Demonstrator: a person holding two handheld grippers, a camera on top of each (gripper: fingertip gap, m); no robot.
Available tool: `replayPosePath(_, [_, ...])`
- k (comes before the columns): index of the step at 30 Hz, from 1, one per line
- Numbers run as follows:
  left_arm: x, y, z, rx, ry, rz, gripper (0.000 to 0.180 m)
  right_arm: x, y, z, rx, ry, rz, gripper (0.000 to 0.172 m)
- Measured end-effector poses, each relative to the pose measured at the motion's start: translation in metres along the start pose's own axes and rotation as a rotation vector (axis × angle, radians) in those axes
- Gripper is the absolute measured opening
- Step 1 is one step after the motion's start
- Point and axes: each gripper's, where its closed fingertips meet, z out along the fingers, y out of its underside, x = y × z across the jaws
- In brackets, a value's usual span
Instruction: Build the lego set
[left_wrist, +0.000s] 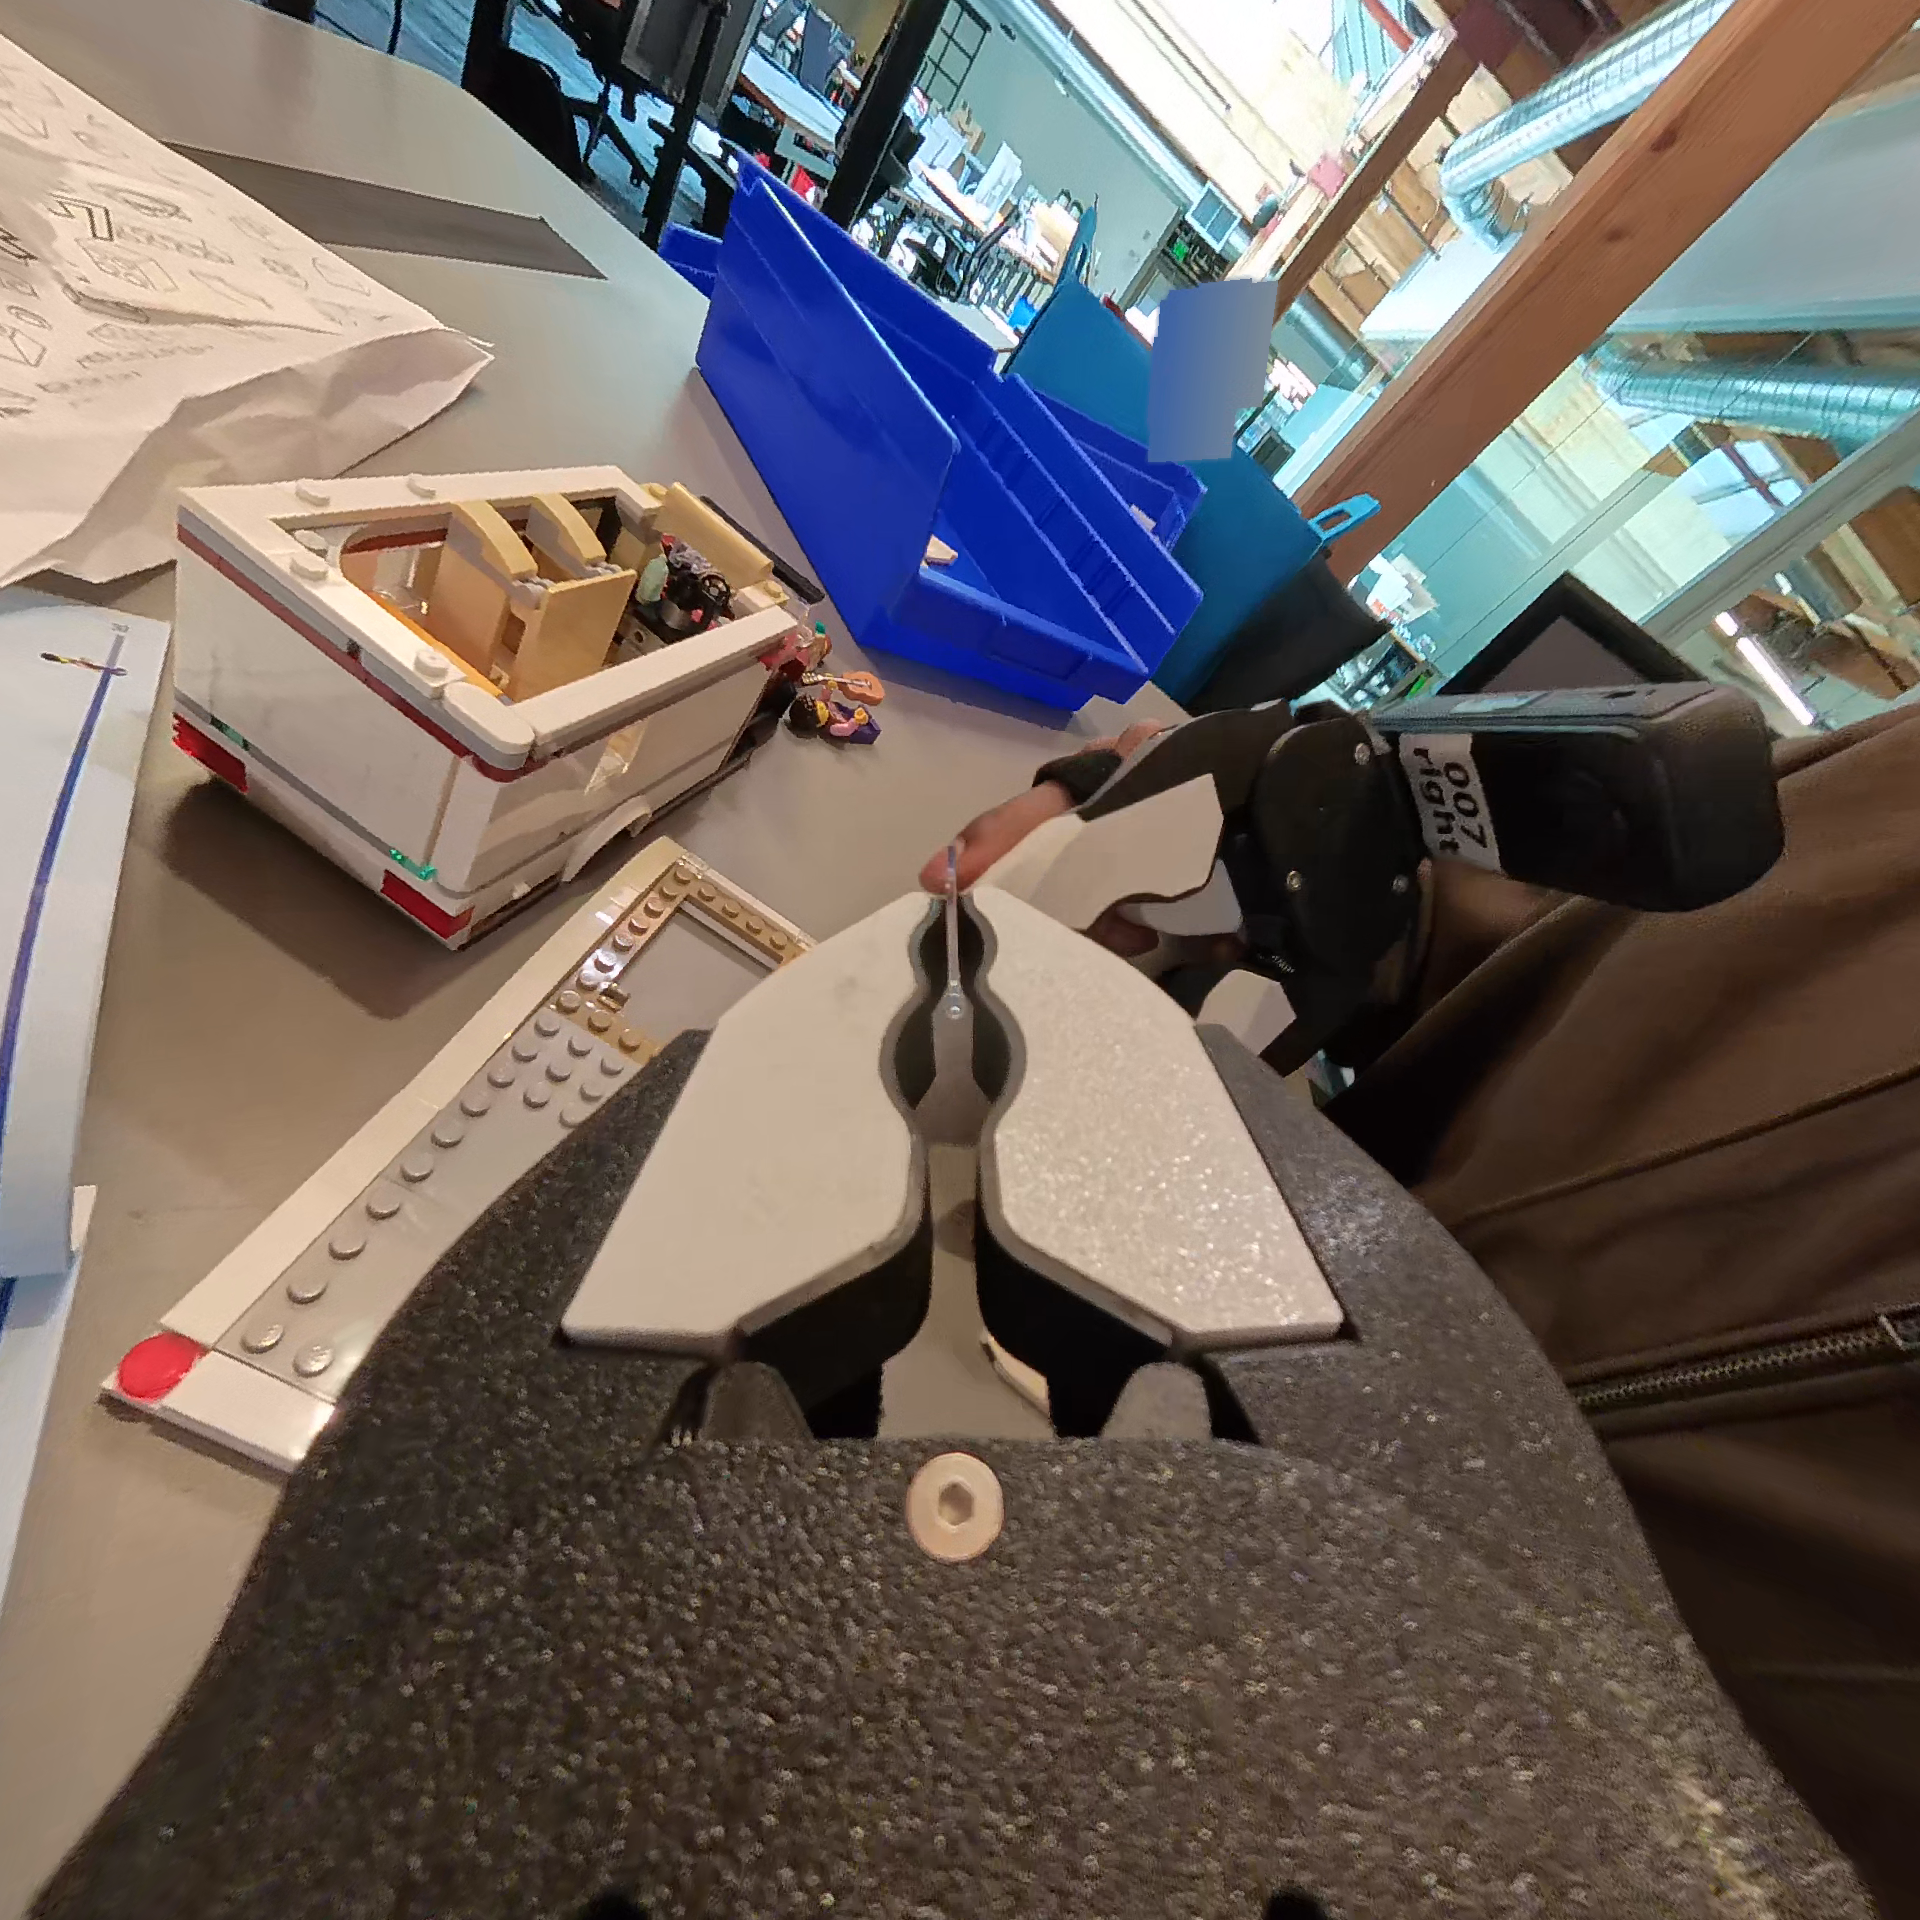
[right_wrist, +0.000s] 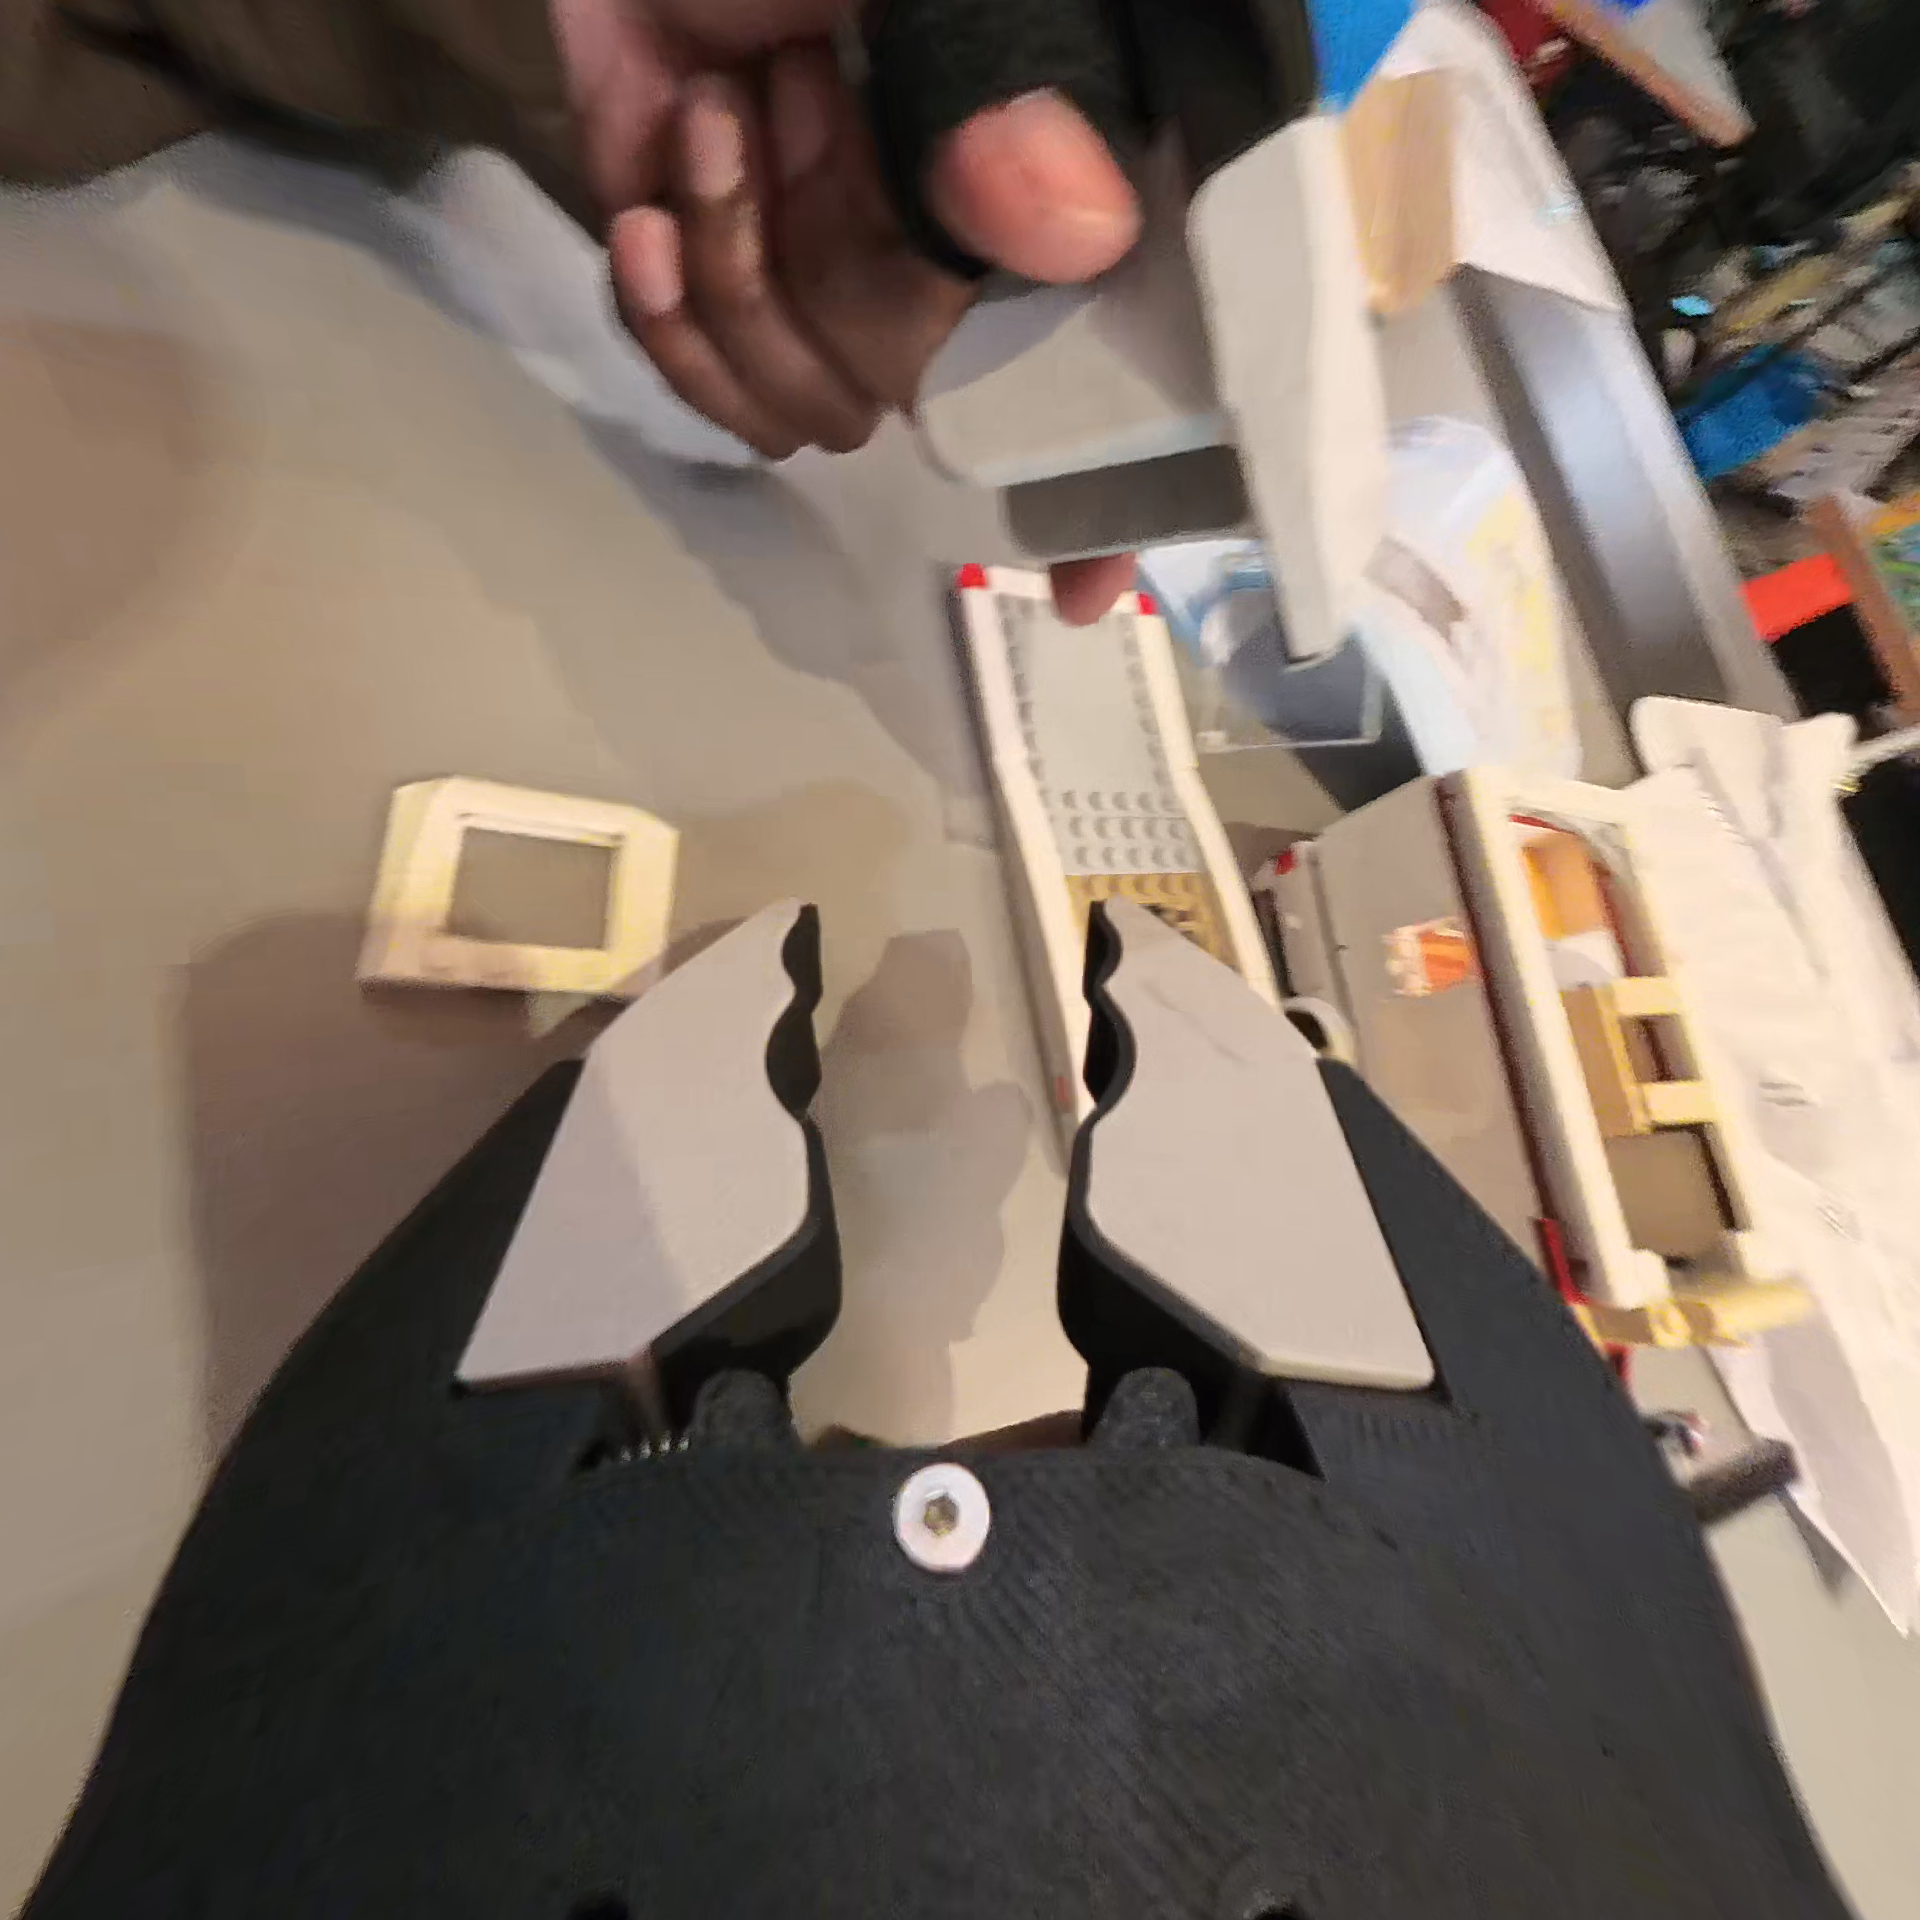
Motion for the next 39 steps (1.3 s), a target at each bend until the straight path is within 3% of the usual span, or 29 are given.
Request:
replayPosePath(8, [-0.006,-0.020,0.005,0.236,0.034,-0.237,0.002,0.048,-0.016,-0.008,0.085,0.363,0.099,0.052])
replayPosePath(13, [-0.009,-0.031,0.005,0.475,0.092,-0.441,0.001,0.060,-0.028,-0.015,0.139,0.485,0.136,0.050])
replayPosePath(17, [-0.005,-0.030,0.012,0.564,0.114,-0.496,0.001,0.065,-0.031,-0.018,0.154,0.525,0.162,0.047])
replayPosePath(28, [0.013,-0.028,0.024,0.617,0.102,-0.390,0.001,0.072,-0.032,-0.026,0.176,0.580,0.196,0.036])
replayPosePath(39, [0.019,-0.029,0.021,0.568,0.155,-0.388,0.002,0.070,-0.036,-0.031,0.273,0.460,0.140,0.023])
